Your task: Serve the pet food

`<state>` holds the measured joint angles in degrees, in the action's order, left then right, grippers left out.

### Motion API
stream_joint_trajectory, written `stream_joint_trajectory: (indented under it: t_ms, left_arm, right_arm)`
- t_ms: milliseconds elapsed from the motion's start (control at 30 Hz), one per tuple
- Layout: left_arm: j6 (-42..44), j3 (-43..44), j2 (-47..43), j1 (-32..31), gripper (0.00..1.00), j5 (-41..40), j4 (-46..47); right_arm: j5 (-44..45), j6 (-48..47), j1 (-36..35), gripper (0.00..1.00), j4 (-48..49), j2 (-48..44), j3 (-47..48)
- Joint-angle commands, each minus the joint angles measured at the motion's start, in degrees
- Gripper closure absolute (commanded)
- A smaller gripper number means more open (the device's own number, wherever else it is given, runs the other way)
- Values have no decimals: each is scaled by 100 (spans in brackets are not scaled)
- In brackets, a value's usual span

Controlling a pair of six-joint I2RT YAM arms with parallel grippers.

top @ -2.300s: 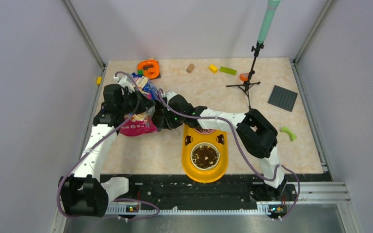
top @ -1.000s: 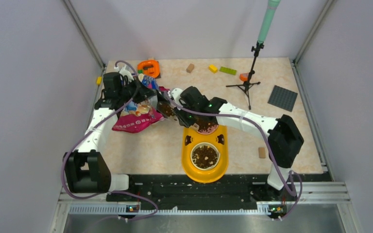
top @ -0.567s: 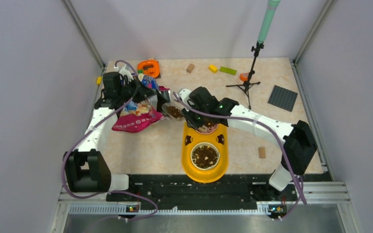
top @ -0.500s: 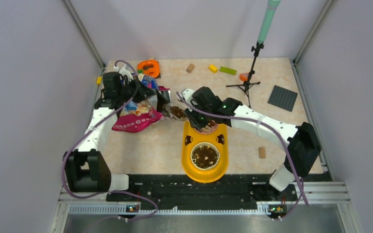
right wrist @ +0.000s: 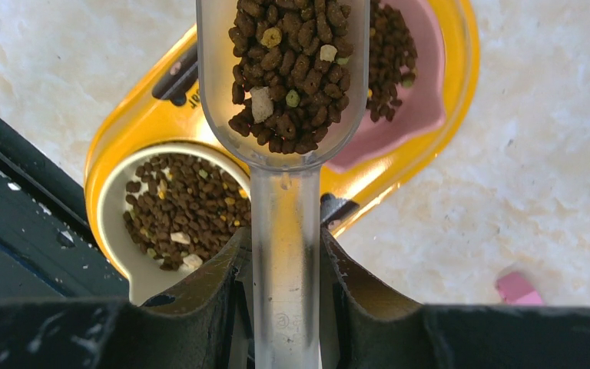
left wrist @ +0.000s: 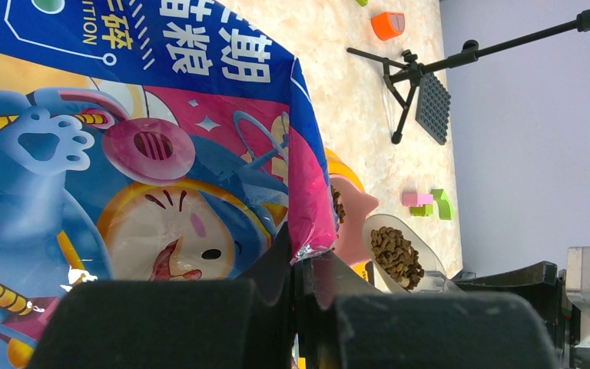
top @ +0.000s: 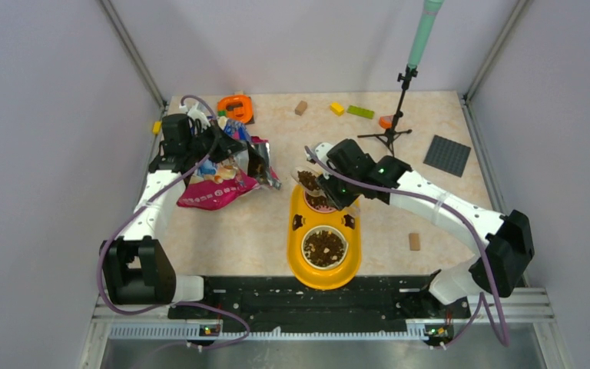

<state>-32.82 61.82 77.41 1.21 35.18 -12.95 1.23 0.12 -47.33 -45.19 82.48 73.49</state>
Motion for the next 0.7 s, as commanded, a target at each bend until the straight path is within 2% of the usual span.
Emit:
stream_joint_trajectory:
  t_ms: [0, 333, 667]
  left_arm:
    - [160, 275, -100, 130, 100, -149, 500]
    - [198, 188, -148, 147, 100, -115, 521]
    - [250, 130, -200, 193, 100, -80, 486]
  right_arm:
    - [112, 302, 98, 100, -516, -293, 37]
    - [44, 755, 128, 100, -1456, 97, 424]
    - [31, 1198, 208, 100, -2791, 1119, 1433]
